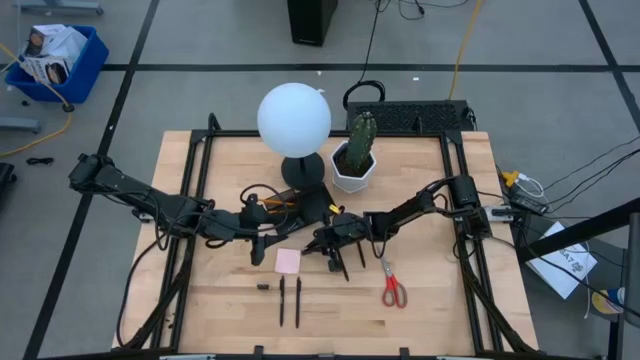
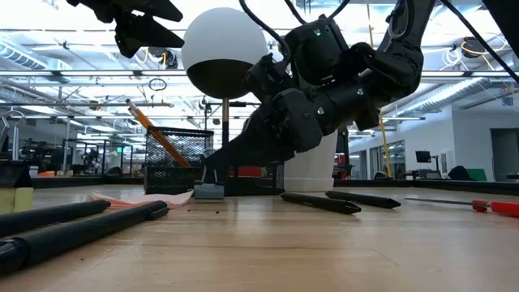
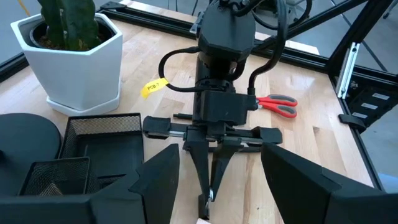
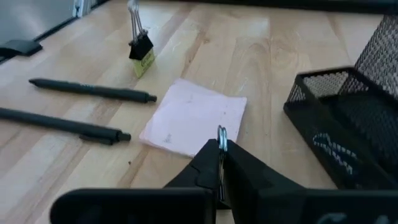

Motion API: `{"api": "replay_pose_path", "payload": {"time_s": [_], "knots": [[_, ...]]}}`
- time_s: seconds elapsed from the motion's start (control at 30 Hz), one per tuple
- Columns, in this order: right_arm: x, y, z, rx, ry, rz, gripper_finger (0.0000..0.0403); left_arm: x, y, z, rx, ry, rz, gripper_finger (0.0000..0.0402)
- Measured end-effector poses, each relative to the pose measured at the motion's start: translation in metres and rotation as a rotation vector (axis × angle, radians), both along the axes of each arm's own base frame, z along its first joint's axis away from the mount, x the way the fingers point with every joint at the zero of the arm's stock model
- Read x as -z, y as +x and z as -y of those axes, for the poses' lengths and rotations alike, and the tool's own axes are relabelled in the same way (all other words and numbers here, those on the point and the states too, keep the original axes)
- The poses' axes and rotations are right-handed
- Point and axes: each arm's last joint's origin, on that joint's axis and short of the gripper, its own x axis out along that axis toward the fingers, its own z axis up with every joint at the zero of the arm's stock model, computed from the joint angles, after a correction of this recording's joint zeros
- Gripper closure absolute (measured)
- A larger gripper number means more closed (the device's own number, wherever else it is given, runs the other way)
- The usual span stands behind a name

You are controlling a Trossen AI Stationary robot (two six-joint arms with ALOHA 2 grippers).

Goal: Pick and place office supplies into organizer
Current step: Put the top black binder clip into the desk organizer

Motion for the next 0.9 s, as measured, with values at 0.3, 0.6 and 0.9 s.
{"api": "replay_pose_path", "payload": {"time_s": [0.3, 0.6, 0.9], "knots": [[-0.014, 0.005, 0.001, 0.004, -0.004, 0.158, 0.0396, 0.000, 0.000, 0.000, 0.004, 0.010, -0.002, 0.0170], [-0.028, 0.015, 0.013, 0.205, -0.126, 0.253, 0.0400, 0.000, 0.000, 0.000, 0.004, 0.010, -0.002, 0.0170], [-0.047, 0.029, 0.024, 0.287, -0.116, 0.322, 0.0399, 0.000, 0.000, 0.000, 0.004, 0.010, -0.002, 0.0170]]}}
